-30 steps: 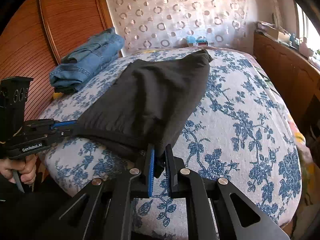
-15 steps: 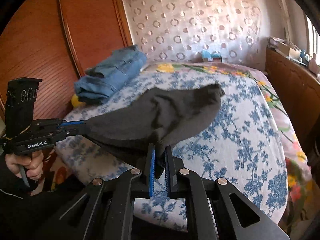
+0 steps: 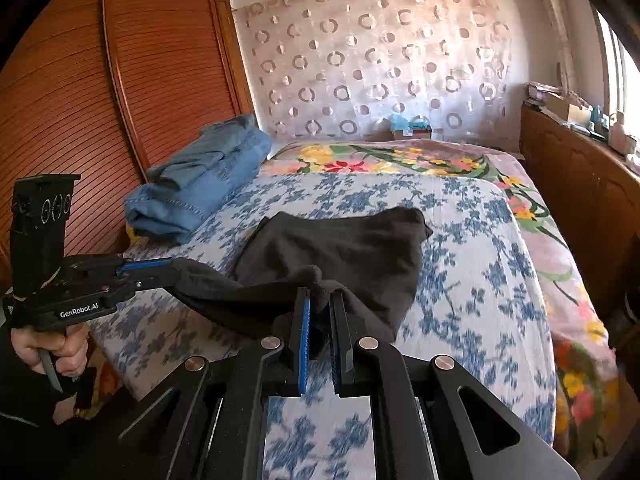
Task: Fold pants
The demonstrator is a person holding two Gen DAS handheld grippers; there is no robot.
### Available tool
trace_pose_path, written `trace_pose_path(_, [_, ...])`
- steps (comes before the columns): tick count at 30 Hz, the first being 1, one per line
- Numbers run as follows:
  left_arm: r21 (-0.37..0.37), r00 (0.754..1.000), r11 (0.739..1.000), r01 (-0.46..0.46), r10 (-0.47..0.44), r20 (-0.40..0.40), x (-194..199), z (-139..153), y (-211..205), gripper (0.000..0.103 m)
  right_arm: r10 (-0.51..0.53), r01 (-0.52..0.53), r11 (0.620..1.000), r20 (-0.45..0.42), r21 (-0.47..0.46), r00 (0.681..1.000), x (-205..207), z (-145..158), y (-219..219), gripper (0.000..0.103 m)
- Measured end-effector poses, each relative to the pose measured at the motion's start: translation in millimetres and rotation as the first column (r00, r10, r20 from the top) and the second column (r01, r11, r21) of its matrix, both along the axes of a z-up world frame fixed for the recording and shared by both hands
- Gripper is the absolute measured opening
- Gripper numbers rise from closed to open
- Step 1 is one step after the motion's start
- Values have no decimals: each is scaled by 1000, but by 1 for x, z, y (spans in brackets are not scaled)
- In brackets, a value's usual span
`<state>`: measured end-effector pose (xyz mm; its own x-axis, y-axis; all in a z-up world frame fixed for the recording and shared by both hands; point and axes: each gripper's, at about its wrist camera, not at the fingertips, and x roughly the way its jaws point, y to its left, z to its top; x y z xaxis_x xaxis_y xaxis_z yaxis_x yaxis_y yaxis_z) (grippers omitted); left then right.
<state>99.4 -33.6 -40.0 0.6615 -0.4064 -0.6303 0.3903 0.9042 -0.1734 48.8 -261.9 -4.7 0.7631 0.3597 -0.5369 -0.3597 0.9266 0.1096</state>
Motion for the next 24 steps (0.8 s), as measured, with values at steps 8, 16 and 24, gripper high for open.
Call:
trace_pose_path(8, [29,999,999,-26,25,33,23,10,-2,12,-11,11,1000,19,-11,1000,20,4,7,8])
trace_pose_path(16, [63,998,997,-40,37,54,42,13,-6,12,-22,23,999,25,-35,999,42,2,9,8])
trace_pose_path(24, [83,998,995,-56,52,43,66,9,-8,12,-30,31,998,22,-55,999,71,-4,15,8])
